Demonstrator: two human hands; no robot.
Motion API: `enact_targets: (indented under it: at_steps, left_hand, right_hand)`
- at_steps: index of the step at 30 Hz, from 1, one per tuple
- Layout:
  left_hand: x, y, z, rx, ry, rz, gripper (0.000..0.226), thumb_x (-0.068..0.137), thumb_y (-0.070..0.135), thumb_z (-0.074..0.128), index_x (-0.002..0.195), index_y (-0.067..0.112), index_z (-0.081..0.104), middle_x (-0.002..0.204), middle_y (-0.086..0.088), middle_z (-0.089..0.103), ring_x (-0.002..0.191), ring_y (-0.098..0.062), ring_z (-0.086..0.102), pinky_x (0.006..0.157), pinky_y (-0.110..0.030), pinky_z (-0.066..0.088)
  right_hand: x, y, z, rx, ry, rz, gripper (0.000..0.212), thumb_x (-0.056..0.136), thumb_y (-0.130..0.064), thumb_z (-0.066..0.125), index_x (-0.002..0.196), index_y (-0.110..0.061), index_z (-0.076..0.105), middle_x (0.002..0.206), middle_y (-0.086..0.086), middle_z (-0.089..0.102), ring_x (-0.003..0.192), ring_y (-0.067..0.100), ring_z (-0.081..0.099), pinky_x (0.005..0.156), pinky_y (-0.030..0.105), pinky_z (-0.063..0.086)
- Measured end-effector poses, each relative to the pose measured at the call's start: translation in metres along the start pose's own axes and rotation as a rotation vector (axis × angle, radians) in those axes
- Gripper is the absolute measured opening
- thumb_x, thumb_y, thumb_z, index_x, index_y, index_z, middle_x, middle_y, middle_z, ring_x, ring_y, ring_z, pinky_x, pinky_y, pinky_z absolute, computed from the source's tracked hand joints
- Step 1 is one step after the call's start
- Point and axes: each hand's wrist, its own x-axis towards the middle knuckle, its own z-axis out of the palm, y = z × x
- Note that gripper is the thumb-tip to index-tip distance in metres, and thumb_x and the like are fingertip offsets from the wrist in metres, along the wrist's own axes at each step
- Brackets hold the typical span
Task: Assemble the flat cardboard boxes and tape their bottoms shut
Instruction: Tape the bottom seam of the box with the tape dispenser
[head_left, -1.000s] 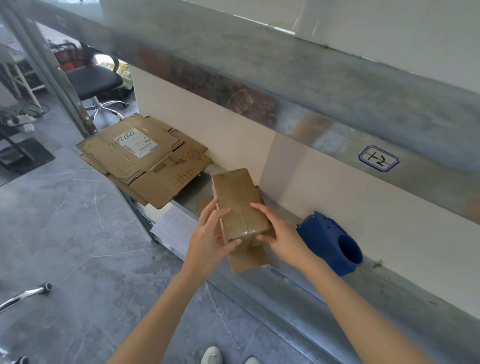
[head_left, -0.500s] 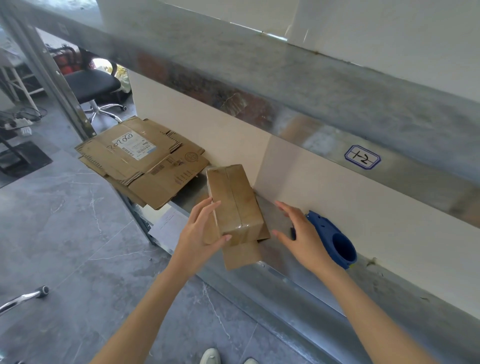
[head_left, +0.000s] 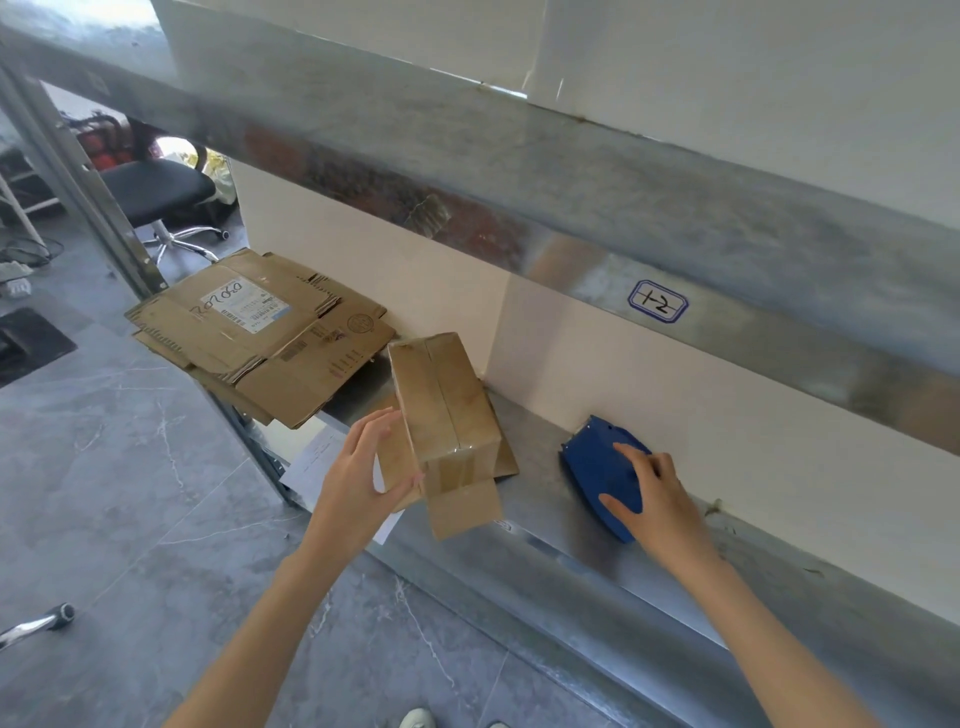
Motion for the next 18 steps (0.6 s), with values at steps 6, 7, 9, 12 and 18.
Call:
enact_targets:
  at_steps: [6, 7, 9, 12, 18]
  left_hand:
    - [0.000, -0.004, -0.004, 0.017, -0.024, -0.044, 0.099, 0.076, 0.022, 0.084, 0.143, 0.055, 0.019, 0.141, 0.021, 0.039, 0.119, 0.011, 0.044, 0.083, -0.007, 0.037]
    - [0.000, -0.004, -0.005, 0.030, -0.027, -0.044, 0.098, 0.076, 0.021, 0.085, 0.144, 0.052, 0.020, 0.139, 0.021, 0.039, 0.118, 0.009, 0.045, 0.083, -0.008, 0.038]
    - [0.002, -0.004, -0.008, 0.051, -0.031, -0.050, 0.097, 0.076, 0.020, 0.085, 0.145, 0.047, 0.022, 0.136, 0.025, 0.039, 0.117, 0.008, 0.046, 0.082, -0.010, 0.038]
    - [0.005, 0.000, -0.012, 0.063, -0.019, -0.052, 0.092, 0.078, 0.019, 0.083, 0.143, 0.047, 0.025, 0.135, 0.039, 0.032, 0.118, 0.014, 0.044, 0.085, -0.011, 0.037]
    - [0.010, 0.010, -0.015, 0.048, -0.013, -0.035, 0.088, 0.079, 0.019, 0.081, 0.138, 0.056, 0.027, 0.135, 0.041, 0.031, 0.118, 0.018, 0.042, 0.086, -0.009, 0.036]
  right_hand:
    - [0.013, 0.004, -0.003, 0.043, -0.179, 0.058, 0.079, 0.095, -0.037, 0.062, 0.156, -0.039, 0.011, 0.073, -0.006, 0.055, 0.059, 0.007, 0.051, 0.052, 0.017, 0.037]
    - [0.015, 0.004, -0.004, 0.057, -0.197, 0.066, 0.079, 0.096, -0.036, 0.061, 0.156, -0.041, 0.010, 0.066, -0.005, 0.054, 0.051, 0.007, 0.047, 0.050, 0.018, 0.038]
    - [0.020, 0.005, -0.005, 0.095, -0.251, 0.080, 0.081, 0.096, -0.035, 0.061, 0.154, -0.047, 0.006, 0.074, 0.003, 0.062, 0.051, 0.011, 0.050, 0.057, 0.027, 0.047]
    - [0.024, 0.006, -0.010, 0.132, -0.336, 0.080, 0.085, 0.097, -0.035, 0.060, 0.152, -0.052, -0.002, 0.118, 0.011, 0.065, 0.078, 0.022, 0.066, 0.079, 0.037, 0.054]
    - [0.035, 0.003, -0.023, 0.198, -0.378, 0.114, 0.090, 0.094, -0.025, 0.066, 0.151, -0.052, 0.003, 0.156, -0.001, 0.035, 0.129, 0.033, 0.050, 0.103, 0.041, 0.046]
